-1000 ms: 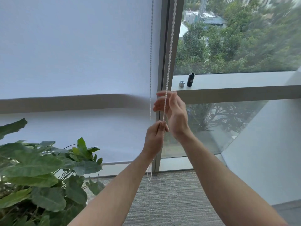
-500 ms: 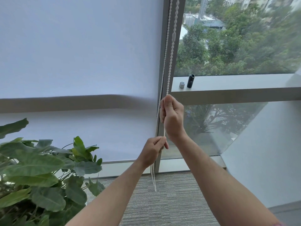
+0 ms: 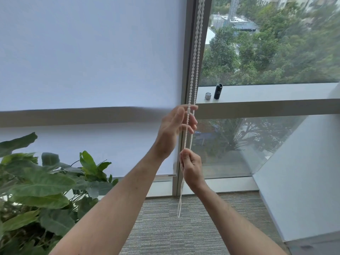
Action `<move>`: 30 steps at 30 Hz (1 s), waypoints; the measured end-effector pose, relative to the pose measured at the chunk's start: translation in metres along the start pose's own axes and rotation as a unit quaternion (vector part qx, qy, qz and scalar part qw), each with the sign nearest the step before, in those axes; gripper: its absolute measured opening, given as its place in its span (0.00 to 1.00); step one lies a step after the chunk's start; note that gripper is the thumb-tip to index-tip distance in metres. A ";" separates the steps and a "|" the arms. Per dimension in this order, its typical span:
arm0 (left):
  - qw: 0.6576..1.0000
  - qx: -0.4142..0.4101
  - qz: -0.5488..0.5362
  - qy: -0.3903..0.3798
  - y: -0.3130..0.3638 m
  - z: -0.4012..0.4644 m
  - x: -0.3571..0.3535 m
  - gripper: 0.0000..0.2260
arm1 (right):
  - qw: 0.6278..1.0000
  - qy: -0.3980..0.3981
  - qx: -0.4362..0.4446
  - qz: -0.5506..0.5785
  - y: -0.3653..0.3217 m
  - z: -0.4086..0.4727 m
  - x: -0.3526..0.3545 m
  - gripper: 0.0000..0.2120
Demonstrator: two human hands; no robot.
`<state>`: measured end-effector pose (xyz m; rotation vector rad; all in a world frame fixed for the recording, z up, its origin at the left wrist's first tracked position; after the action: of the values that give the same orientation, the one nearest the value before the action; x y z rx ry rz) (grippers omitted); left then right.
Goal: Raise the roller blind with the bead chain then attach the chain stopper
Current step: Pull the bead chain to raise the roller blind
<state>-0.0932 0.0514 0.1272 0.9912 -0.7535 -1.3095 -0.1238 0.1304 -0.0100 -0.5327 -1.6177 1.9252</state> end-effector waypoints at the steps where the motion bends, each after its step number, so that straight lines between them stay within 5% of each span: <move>1: 1.000 -0.011 -0.006 0.000 0.005 0.004 -0.006 0.18 | 1.000 0.001 -0.004 -0.002 0.003 -0.001 0.001 0.20; 18: 0.992 0.028 0.048 0.110 -0.031 -0.016 -0.004 0.16 | 0.992 -0.059 -0.109 0.011 0.016 -0.004 0.018 0.24; 22: 0.993 0.036 0.062 0.097 -0.048 -0.026 -0.008 0.16 | 0.997 -0.020 -0.010 0.078 -0.057 0.032 0.034 0.26; 30: 0.981 0.156 0.076 0.089 -0.119 -0.080 -0.009 0.16 | 0.977 -0.086 0.150 0.124 -0.188 0.067 0.013 0.21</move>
<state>-0.0727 0.0754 -0.0129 1.2565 -0.8938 -0.9727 -0.1445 0.1094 0.1877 -0.4698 -1.3725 2.4091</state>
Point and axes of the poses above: each hand's wrist, its own z-axis towards the middle knuckle, its own x-axis out of the back of the hand, y = z × x, the point moved 7 cm from there along z, towards the middle knuckle, and after that the axes turned 14 degrees about -y, right-handed, at the moved point
